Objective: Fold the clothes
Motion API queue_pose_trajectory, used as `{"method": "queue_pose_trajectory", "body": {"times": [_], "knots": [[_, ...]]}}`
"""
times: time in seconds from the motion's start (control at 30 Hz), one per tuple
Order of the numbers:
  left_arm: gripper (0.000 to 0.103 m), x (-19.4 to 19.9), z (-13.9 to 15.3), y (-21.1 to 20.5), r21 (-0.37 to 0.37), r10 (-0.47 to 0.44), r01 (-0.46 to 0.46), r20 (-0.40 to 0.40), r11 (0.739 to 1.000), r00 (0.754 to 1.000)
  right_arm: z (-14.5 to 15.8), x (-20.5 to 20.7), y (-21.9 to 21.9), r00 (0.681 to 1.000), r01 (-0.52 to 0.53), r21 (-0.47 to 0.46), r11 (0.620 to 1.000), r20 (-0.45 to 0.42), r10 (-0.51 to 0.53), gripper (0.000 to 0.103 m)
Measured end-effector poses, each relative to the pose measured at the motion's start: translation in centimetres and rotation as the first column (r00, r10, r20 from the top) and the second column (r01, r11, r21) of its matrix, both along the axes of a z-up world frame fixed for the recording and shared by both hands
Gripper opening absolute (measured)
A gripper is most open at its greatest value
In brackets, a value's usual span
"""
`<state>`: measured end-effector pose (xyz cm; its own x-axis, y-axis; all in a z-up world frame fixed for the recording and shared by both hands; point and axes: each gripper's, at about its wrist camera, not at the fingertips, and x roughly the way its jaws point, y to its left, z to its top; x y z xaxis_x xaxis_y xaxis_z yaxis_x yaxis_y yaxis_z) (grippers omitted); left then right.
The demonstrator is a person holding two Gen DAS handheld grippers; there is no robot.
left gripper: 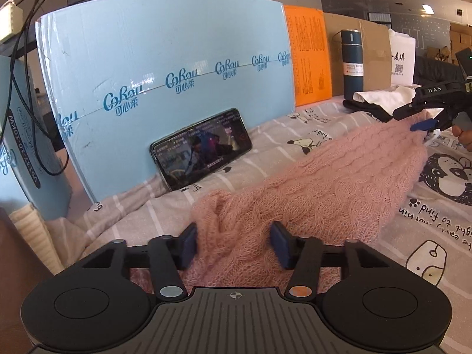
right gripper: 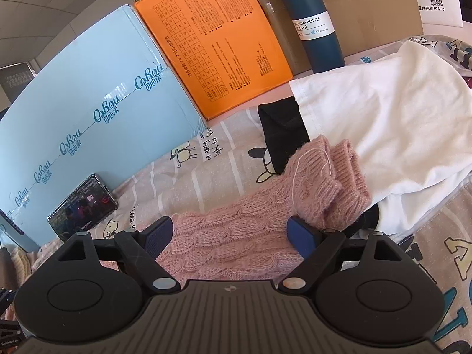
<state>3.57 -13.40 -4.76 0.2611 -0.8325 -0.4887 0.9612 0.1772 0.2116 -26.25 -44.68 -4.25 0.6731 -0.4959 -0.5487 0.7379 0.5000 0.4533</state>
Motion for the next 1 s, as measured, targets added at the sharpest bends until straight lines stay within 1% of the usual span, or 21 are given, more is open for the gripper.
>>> {"method": "queue_pose_trajectory", "body": {"times": [0.03,0.07,0.17,0.27,0.33,0.4,0.47,0.5,0.57,0.63,0.7,0.73,0.77,0.87,0.9,0.93,0.97,1.0], "knots": [[0.018,-0.6,0.1,0.5,-0.024,-0.010,0.011,0.039,1.000,0.999,0.0,0.0,0.0,1.000,0.000,-0.002,1.000,-0.003,0.000,0.084],[0.017,-1.3,0.4,1.2,-0.051,-0.016,0.020,0.069,0.999,0.997,0.0,0.0,0.0,1.000,-0.001,-0.004,1.000,-0.006,0.001,0.084],[0.016,-3.5,1.2,3.2,-0.126,-0.029,0.049,0.153,0.991,0.988,0.0,0.3,0.2,1.000,-0.004,-0.021,1.000,-0.024,0.004,0.084],[0.016,-5.8,1.6,5.5,-0.182,-0.048,0.081,0.176,0.980,0.983,0.1,0.7,0.8,0.999,-0.011,-0.062,0.998,-0.048,0.008,0.085],[0.016,-7.2,1.7,6.8,-0.211,-0.060,0.096,0.172,0.973,0.983,0.6,0.8,1.9,0.998,-0.034,-0.141,0.989,-0.050,0.028,0.085],[0.017,-8.2,1.5,7.8,-0.229,-0.067,0.105,0.167,0.968,0.984,1.2,0.8,3.4,0.997,-0.071,-0.242,0.968,-0.044,0.062,0.087],[0.016,-8.7,1.1,8.4,-0.245,-0.067,0.103,0.150,0.964,0.986,1.6,1.1,5.5,0.985,-0.167,-0.350,0.922,-0.028,0.168,0.096],[0.016,-8.8,1.0,8.7,-0.257,-0.063,0.099,0.143,0.961,0.988,1.6,1.3,6.5,0.970,-0.234,-0.386,0.892,-0.030,0.242,0.098],[0.016,-8.8,0.9,8.9,-0.270,-0.065,0.099,0.131,0.958,0.989,1.3,2.2,8.2,0.931,-0.349,-0.434,0.831,-0.064,0.359,0.098],[0.016,-8.6,0.8,9.1,-0.279,-0.071,0.103,0.121,0.955,0.990,1.2,3.5,9.8,0.889,-0.444,-0.466,0.766,-0.122,0.441,0.098],[0.016,-8.5,0.7,9.2,-0.289,-0.077,0.107,0.111,0.952,0.991,1.2,4.9,11.1,0.840,-0.530,-0.483,0.697,-0.183,0.511,0.098],[0.016,-8.5,0.7,9.3,-0.293,-0.081,0.109,0.106,0.950,0.991,1.3,5.5,11.4,0.810,-0.574,-0.476,0.667,-0.212,0.546,0.098],[0.016,-8.4,0.7,9.3,-0.295,-0.078,0.105,0.102,0.950,0.992,1.4,6.3,11.7,0.784,-0.610,-0.476,0.634,-0.248,0.569,0.098],[0.019,-8.0,0.7,9.0,-0.279,-0.035,0.060,0.094,0.958,0.995,1.9,8.2,12.7,0.724,-0.683,-0.501,0.531,-0.373,0.580,0.098],[0.020,-7.8,0.7,8.9,-0.273,-0.023,0.046,0.089,0.961,0.996,2.1,8.8,12.8,0.706,-0.702,-0.502,0.505,-0.398,0.586,0.098],[0.022,-7.6,0.7,8.7,-0.264,-0.009,0.031,0.084,0.964,0.996,2.3,9.3,12.6,0.693,-0.713,-0.497,0.494,-0.398,0.601,0.098],[0.028,-7.5,0.7,8.5,-0.254,0.010,0.011,0.081,0.967,0.997,2.5,9.7,12.4,0.682,-0.723,-0.493,0.484,-0.400,0.612,0.098],[0.043,-7.3,0.7,8.3,-0.245,0.030,-0.010,0.078,0.969,0.996,2.5,10.1,12.2,0.675,-0.730,-0.488,0.478,-0.404,0.618,0.098]]}}
